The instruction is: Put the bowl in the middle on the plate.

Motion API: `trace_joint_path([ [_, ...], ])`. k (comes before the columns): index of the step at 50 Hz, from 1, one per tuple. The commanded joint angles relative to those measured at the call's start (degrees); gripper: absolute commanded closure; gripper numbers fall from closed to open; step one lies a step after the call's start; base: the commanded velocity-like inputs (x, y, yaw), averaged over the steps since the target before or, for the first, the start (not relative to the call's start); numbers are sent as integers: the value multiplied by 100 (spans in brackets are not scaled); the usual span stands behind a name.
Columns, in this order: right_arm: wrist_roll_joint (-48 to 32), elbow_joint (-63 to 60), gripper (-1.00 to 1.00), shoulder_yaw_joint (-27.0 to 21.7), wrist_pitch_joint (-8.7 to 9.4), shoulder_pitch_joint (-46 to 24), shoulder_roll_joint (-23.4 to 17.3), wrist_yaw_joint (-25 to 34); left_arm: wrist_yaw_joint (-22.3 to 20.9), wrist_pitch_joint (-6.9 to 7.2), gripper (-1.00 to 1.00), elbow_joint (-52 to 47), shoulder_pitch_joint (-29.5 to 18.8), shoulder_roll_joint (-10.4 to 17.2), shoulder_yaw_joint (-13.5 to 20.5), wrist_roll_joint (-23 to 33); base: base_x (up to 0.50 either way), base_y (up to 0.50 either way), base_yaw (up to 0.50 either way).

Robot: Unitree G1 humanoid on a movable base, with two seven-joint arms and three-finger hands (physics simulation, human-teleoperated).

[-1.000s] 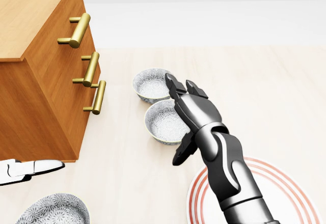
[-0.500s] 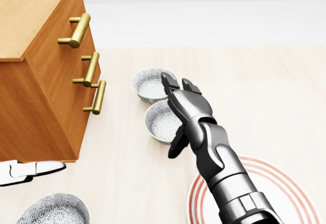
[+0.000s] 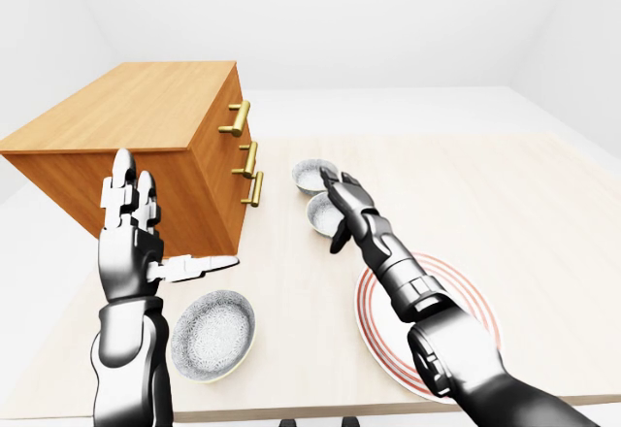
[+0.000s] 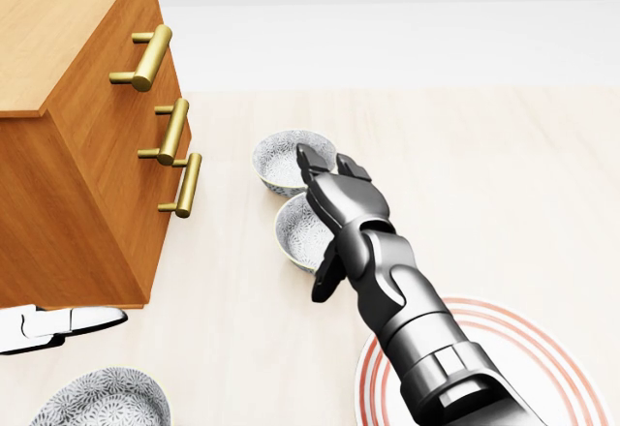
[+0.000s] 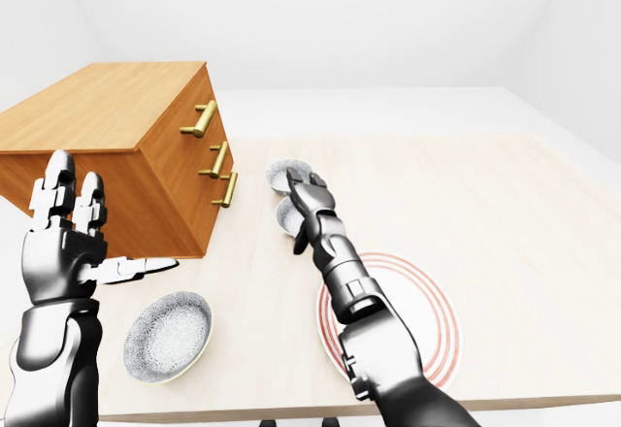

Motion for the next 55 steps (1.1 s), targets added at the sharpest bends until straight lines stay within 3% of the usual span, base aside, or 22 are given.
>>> trace_joint_path([
  [1,-28,341,-100,50,-24,-42,119,-135,-10,0,-100,57,-19,22,31,-34,0,0,0],
  [27,19,1200,-100,34,-236,-86,56,-513,2,0,-100,132,-15,13,-26,4,0,0,0],
  [45,-92,1504,-100,90,-256,-85,158,-703,2,0,-100,144,-28,18,-38,14,0,0,0],
  [55,-325,1683,-100,131,-165,-182,174,-844,-1,0,-100,169,-38,24,-28,-4,0,0,0],
])
